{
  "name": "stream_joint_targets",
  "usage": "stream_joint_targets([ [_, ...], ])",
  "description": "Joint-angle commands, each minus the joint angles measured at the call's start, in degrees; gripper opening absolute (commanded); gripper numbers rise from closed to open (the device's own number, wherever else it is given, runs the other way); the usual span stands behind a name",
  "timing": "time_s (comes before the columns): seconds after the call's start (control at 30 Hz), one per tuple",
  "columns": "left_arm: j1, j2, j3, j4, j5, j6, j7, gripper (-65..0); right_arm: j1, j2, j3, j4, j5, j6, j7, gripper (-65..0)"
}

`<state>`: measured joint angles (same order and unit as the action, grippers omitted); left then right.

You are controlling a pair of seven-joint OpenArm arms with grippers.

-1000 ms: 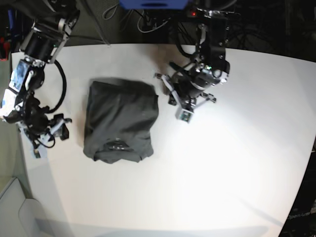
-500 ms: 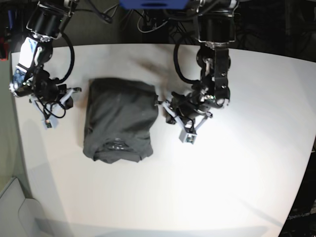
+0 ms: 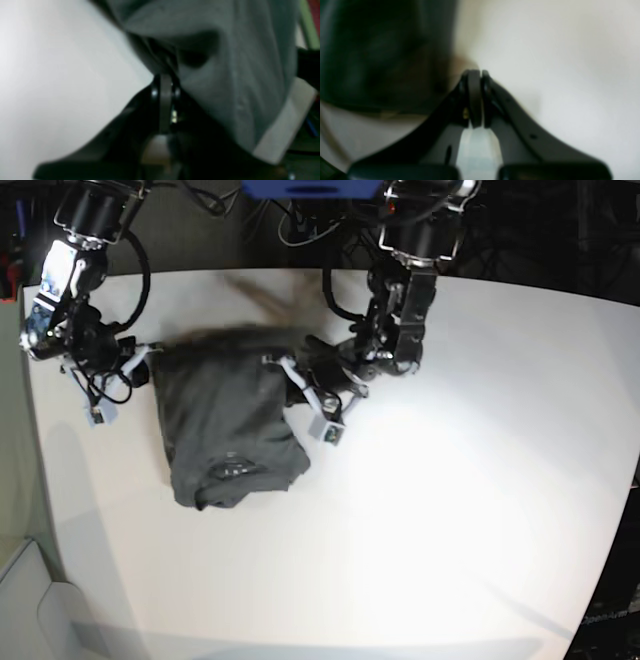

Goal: Layout the t-shirt on the table in an organized manner, then fold the t-shirt properly

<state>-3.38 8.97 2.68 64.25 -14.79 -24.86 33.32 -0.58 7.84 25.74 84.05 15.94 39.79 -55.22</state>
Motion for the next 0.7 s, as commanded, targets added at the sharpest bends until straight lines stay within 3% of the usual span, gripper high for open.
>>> stream_joint_targets([
  [0.0, 0.87, 0.03, 0.44, -0.12, 2.08, 1.08, 3.73, -64.7, 0.36, 0.65, 0.07, 0.83, -0.34, 0.21, -0.73, -65.0],
  [0.33, 5.97, -0.05, 0.18, 8.06, 1.64, 1.08, 4.09, -64.7, 0.18, 0.65, 0.33, 0.92, -0.25, 0.21, -0.73, -65.0],
  [0.53, 7.2, -2.51, -0.79, 17.64, 1.73, 1.08, 11.29, -64.7, -2.19, 0.91, 0.07, 5.31, -0.34, 0.21, -1.09, -65.0],
  [0.67, 11.16, -2.6, -8.26, 25.55, 1.91, 1.08, 14.28, -64.7, -5.09, 0.65, 0.59, 11.11, -0.34, 0.21, -0.65, -65.0],
])
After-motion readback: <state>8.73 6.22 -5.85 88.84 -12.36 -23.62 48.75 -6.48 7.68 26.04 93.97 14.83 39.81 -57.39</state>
